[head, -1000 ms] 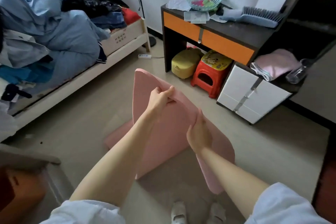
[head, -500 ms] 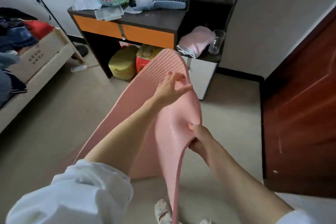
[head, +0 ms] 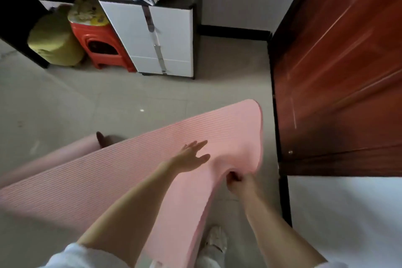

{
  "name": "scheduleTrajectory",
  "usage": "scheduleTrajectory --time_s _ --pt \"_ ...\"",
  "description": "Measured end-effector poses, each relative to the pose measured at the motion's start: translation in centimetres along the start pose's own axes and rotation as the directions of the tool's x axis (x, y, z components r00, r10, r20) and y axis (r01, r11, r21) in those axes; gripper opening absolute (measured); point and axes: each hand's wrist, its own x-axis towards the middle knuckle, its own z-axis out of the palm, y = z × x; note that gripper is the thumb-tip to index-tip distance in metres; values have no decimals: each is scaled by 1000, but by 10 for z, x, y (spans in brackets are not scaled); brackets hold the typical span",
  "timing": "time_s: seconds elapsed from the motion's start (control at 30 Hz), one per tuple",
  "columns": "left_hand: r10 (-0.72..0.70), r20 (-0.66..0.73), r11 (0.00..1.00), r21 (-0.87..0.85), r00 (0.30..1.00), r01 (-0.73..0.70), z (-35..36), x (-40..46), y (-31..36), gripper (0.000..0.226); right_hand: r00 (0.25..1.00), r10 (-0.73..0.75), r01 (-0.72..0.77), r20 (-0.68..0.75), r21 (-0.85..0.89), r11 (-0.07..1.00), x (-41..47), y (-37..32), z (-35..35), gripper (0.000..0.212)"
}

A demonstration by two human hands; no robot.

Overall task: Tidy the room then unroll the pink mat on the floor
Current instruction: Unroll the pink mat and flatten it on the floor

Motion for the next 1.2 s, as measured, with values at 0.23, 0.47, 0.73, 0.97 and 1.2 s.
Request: scheduleTrajectory --time_s 0.23,0.47,0.73,0.97,1.2 --pt "-120 14 989 86 993 118 77 65 -86 66 966 -246 141 -85 -625 768 158 -16 -10 42" --pt "-111 151 985 151 982 88 160 140 -129 68 886 -441 66 143 -981 -184 283 3 -71 52" --pt "-102 130 951 303 986 59 220 237 -184 75 880 -409 -5 241 -857 -515 386 50 -111 59" --pt "-250 -88 874 408 964 264 272 313 -274 115 834 -372 122 408 -793 -596 509 78 -103 73" --pt "-112 -4 851 516 994 98 318 354 -299 129 813 -447 108 374 -850 -516 580 76 -136 91"
